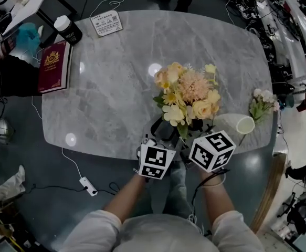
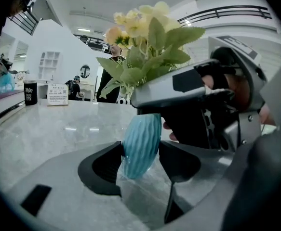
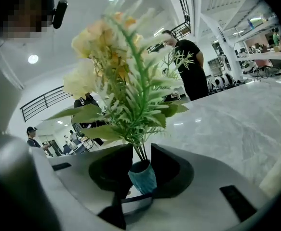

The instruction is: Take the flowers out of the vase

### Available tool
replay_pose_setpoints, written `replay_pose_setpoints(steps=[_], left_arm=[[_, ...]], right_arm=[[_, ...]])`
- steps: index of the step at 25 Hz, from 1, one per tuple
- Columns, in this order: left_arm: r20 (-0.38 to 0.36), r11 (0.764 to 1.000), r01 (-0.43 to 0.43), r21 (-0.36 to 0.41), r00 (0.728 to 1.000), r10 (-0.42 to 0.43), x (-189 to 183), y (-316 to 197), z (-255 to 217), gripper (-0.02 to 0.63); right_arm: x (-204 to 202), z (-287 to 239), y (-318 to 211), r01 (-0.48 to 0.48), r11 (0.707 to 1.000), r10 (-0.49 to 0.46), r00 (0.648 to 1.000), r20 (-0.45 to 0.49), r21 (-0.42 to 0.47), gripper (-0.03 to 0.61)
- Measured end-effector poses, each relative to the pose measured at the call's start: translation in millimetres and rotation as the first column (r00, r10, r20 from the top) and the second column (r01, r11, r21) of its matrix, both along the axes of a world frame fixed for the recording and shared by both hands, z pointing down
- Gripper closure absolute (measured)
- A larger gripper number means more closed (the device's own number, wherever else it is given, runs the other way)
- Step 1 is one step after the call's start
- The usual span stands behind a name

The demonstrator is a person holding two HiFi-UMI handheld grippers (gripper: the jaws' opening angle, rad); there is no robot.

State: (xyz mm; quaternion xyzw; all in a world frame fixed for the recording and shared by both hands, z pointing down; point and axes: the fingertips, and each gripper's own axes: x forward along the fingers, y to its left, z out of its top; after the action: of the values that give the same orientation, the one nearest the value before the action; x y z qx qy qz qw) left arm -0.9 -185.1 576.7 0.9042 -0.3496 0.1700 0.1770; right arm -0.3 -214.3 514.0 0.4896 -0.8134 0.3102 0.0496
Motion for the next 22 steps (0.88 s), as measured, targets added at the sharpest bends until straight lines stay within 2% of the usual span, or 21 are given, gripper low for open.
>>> replay_pose_setpoints(steps=[8, 22], left_arm=[[-0.001, 1.0, 0.008, 0.003, 1.0, -0.008, 1.6, 1.3, -0.8, 0.359], [0.001, 0.999, 0.038, 0.017, 0.999, -0.038, 0.4, -0.4, 1.0, 0.357]], right_arm=[[0.2, -4.8, 2.5, 0.019, 0.999, -0.018, 0.999, -0.03, 0.046, 0.509], [16.1, -32.1, -6.7, -0.023, 0.993, 0.023, 1.0, -0.004, 0.12, 0.532]])
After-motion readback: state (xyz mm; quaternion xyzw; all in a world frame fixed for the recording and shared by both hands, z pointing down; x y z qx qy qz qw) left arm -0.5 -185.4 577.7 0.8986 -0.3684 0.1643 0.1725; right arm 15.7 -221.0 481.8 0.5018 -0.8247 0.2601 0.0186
